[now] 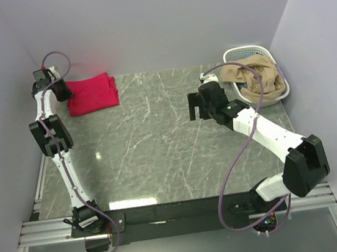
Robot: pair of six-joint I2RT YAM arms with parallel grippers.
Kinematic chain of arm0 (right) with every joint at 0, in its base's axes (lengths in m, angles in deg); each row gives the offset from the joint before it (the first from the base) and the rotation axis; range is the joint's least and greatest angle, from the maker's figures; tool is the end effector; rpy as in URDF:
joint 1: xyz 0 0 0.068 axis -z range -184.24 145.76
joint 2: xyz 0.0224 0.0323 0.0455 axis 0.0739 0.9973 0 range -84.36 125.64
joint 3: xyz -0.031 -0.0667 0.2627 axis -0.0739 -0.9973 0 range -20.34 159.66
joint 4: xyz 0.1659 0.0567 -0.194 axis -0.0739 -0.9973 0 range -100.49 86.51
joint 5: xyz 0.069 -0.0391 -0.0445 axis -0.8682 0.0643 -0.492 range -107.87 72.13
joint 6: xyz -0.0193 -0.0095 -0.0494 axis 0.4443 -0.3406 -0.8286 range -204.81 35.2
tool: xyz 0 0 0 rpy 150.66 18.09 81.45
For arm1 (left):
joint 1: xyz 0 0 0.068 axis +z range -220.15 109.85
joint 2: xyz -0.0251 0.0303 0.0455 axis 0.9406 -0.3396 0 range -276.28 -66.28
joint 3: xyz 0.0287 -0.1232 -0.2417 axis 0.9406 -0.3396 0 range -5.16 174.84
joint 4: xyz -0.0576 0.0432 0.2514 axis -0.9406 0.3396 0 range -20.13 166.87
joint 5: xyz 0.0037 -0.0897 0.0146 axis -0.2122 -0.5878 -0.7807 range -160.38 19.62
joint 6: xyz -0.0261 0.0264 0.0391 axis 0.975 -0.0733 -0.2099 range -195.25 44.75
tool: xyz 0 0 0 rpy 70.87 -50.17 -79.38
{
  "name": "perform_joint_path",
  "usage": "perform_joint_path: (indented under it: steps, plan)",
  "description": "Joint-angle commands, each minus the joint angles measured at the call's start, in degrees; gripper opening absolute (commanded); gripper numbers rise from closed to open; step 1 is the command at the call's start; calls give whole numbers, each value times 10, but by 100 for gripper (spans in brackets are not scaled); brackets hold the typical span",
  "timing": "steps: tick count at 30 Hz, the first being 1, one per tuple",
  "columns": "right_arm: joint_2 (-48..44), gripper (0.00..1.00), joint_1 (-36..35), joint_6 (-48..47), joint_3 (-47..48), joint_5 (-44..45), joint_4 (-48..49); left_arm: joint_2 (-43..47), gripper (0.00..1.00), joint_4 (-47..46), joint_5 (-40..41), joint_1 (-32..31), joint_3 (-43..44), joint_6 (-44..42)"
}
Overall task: Fold and stack the t-shirts
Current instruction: Neatly place the folded tshirt to the corner
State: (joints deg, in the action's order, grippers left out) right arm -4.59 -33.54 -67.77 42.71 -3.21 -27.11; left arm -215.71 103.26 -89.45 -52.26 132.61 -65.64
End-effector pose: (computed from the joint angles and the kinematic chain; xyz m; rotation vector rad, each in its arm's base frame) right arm 0.2727 0.1427 0.2901 -0.1071 2.2490 0.1434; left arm 0.5512 0.1656 0.1810 -0.3946 2.2910 -0.3194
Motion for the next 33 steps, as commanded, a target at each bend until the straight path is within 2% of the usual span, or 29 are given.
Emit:
perform_joint_path:
  steps: [1,4,12,20,24,29,30,33]
  plan:
    - [7,100,4,1,34,-11,12,7,8,-42,25,12,32,-37]
    - [14,100,4,0,34,-16,14,-6,9,-52,37,26,59,-45]
    - [40,100,4,3,48,-38,12,-16,15,-131,59,37,55,-66]
    - [55,100,4,4,53,-56,10,-28,15,-180,74,40,33,-72]
    - [60,100,3,4,55,-60,10,-24,22,-189,75,40,18,-77]
    - [63,100,4,5,57,-67,12,7,25,-205,77,40,-24,-78]
    - [64,100,4,5,57,-70,13,13,33,-209,78,40,-34,-77]
    - [61,100,4,4,55,-73,14,37,42,-219,90,40,-60,-74]
